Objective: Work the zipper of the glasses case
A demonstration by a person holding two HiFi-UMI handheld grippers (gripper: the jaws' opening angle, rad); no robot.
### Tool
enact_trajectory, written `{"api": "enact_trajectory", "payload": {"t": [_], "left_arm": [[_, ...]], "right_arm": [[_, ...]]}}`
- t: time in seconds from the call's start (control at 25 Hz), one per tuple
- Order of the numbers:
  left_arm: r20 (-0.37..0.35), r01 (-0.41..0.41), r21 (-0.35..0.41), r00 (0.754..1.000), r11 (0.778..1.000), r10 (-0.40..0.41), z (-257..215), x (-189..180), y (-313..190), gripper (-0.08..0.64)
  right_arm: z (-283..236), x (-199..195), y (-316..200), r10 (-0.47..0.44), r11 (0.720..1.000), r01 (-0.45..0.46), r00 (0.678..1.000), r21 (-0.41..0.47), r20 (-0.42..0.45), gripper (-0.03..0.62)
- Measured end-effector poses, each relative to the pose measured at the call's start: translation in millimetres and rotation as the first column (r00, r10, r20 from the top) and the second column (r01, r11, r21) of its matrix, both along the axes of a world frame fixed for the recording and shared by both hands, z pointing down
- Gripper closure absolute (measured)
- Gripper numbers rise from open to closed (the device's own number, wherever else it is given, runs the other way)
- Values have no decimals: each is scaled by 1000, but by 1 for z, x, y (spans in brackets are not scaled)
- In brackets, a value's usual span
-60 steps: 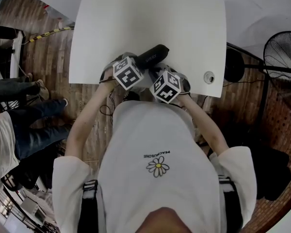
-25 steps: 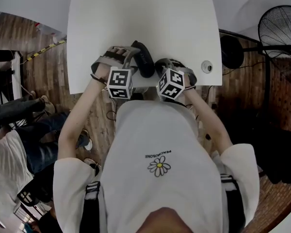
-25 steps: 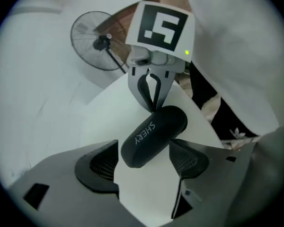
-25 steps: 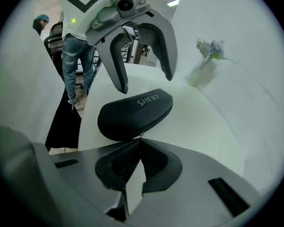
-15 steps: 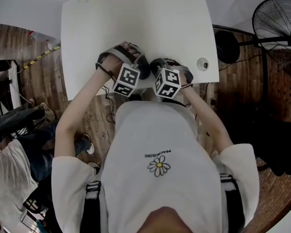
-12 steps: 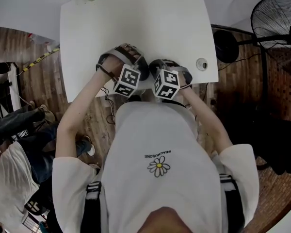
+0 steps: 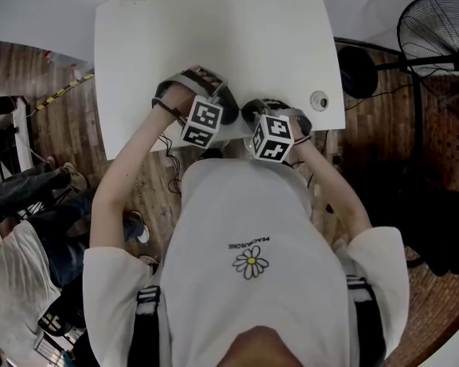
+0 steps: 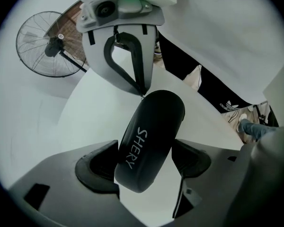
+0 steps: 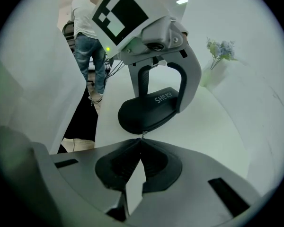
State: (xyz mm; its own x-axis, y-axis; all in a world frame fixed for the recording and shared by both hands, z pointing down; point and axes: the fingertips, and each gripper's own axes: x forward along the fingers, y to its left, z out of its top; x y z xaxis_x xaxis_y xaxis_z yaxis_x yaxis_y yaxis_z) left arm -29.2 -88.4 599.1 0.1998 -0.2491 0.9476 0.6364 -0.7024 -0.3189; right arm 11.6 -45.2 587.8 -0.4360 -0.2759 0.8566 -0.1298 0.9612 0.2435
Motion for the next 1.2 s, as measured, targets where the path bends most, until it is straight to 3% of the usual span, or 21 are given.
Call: {"api": "enact_trajectory", "payload": {"t": [0.2, 0.36, 0.44, 0.52, 0.56, 0.6, 0.68, 0.72, 0.8, 0.92, 1.08, 1.2], "left_arm": [[-13, 99, -95, 995, 991, -100, 0, 8, -4, 198], [-76, 221, -161, 969, 962, -236, -3, 15, -24, 202], [-98, 226, -161, 965, 961, -243, -5, 13, -31, 207], [-104, 192, -130, 973, 973, -206, -4, 12, -32, 216], [-106, 178, -118, 976, 977, -191, -4, 11, -32, 220], [-107, 170, -112, 977, 979, -182, -4, 10, -32, 222], [-111, 156, -107, 980, 982, -168, -5, 10, -31, 224], [-116, 142, -103, 981, 984, -154, -5, 11, -30, 225], [-142, 98, -88, 984, 991, -110, -5, 11, -29, 232], [-172, 58, -73, 983, 996, -69, -5, 10, -31, 238], [-143, 64, -82, 987, 995, -76, -3, 11, -31, 236], [-118, 70, -89, 990, 994, -80, -2, 11, -32, 236]], "right_arm": [[-2, 10, 5, 40, 999, -40, 999, -24, 10, 584], [4, 7, 36, -89, 994, 88, 996, -67, -19, 586], [4, 14, 29, -7, 1000, 7, 1000, -3, 4, 586], [-2, 23, 7, 124, 992, -126, 990, 29, 75, 586], [-4, 27, -4, 144, 988, -148, 986, 39, 87, 584], [-5, 29, -14, 130, 990, -135, 988, 49, 81, 577], [-4, 29, -30, 66, 996, -70, 996, 56, 59, 451], [-4, 28, -37, 41, 998, -44, 997, 55, 58, 443], [-6, 26, -49, -5, 999, 2, 998, 41, 58, 443], [-1, 20, -52, -103, 993, 105, 994, -47, 42, 459], [8, 19, -60, -206, 975, 205, 978, -88, -10, 494], [13, 15, -63, -316, 946, 306, 944, -109, -95, 513]]}}
